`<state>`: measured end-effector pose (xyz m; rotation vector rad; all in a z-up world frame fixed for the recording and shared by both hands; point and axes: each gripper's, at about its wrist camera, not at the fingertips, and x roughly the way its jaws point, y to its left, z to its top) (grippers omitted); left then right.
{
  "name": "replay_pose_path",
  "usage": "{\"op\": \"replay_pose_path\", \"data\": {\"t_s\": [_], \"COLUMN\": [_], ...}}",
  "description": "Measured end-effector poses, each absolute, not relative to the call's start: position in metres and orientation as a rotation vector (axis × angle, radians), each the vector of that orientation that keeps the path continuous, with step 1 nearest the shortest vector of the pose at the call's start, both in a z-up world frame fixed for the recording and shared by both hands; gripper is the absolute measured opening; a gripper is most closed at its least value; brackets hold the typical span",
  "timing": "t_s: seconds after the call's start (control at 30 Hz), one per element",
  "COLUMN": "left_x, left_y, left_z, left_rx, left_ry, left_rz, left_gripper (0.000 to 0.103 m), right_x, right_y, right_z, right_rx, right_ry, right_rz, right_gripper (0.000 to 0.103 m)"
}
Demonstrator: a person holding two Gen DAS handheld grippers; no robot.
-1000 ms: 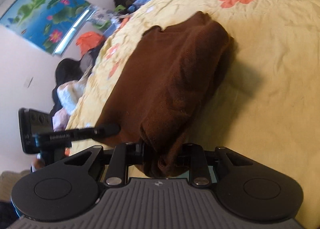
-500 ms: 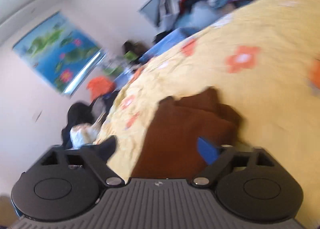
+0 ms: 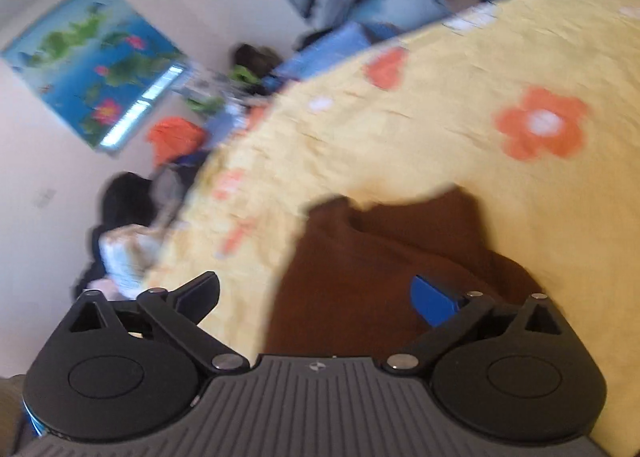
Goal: Fold small clothes
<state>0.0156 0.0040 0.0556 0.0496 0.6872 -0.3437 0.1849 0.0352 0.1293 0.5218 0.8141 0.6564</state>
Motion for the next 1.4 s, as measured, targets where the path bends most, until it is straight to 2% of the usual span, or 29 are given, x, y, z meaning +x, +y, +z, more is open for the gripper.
{"op": "replay_pose_path", "data": {"t_s": [0.07, 0.13, 0.2, 0.33, 0.43, 0.57, 0.77, 0.9, 1.13, 1.4], "left_x": [0.033, 0.034, 0.036, 0.017, -0.003, -0.018, -0.018, -0.025, -0.027, -0.030], "left_y": [-0.005, -0.013, -0.016, 0.011, 0.033, 0.047, 0.033, 0.027, 0.021, 0.019], "left_z": [0.041, 0.031, 0.030, 0.051, 0.054, 0.046, 0.026, 0.015, 0.013, 0.013], "left_rx": [0.103, 0.183, 0.207, 0.086, 0.053, 0.031, 0.017, 0.014, 0.009, 0.008], "left_ry": [0.736, 0.711, 0.702, 0.682, 0.660, 0.681, 0.781, 0.730, 0.721, 0.714], "left_rz": [-0.336, -0.334, -0.330, -0.318, -0.225, -0.119, -0.094, -0.037, -0.025, -0.015], "left_gripper": [0.091, 0.103, 0.103, 0.103, 0.103, 0.103, 0.103, 0.103, 0.103, 0.103], "right_x": [0.198, 0.224, 0.229, 0.217, 0.154, 0.069, 0.012, 0.001, -0.004, -0.007], "right_y": [0.058, 0.076, 0.077, 0.064, 0.030, 0.002, 0.017, 0.051, 0.053, 0.052], "right_z": [0.125, 0.095, 0.081, 0.099, 0.122, 0.117, 0.053, 0.041, 0.041, 0.041], "right_rx": [0.497, 0.400, 0.369, 0.461, 0.474, 0.335, 0.097, -0.064, -0.004, -0.008], "right_ry": [0.852, 0.977, 0.898, 0.936, 0.759, 0.663, 0.835, 0.816, 0.712, 0.703], "right_rz": [0.677, 0.592, 0.610, 0.568, 0.552, 0.371, 0.223, 0.109, -0.013, -0.016], "right_gripper": [0.103, 0.103, 0.103, 0.102, 0.103, 0.103, 0.103, 0.103, 0.103, 0.103]}}
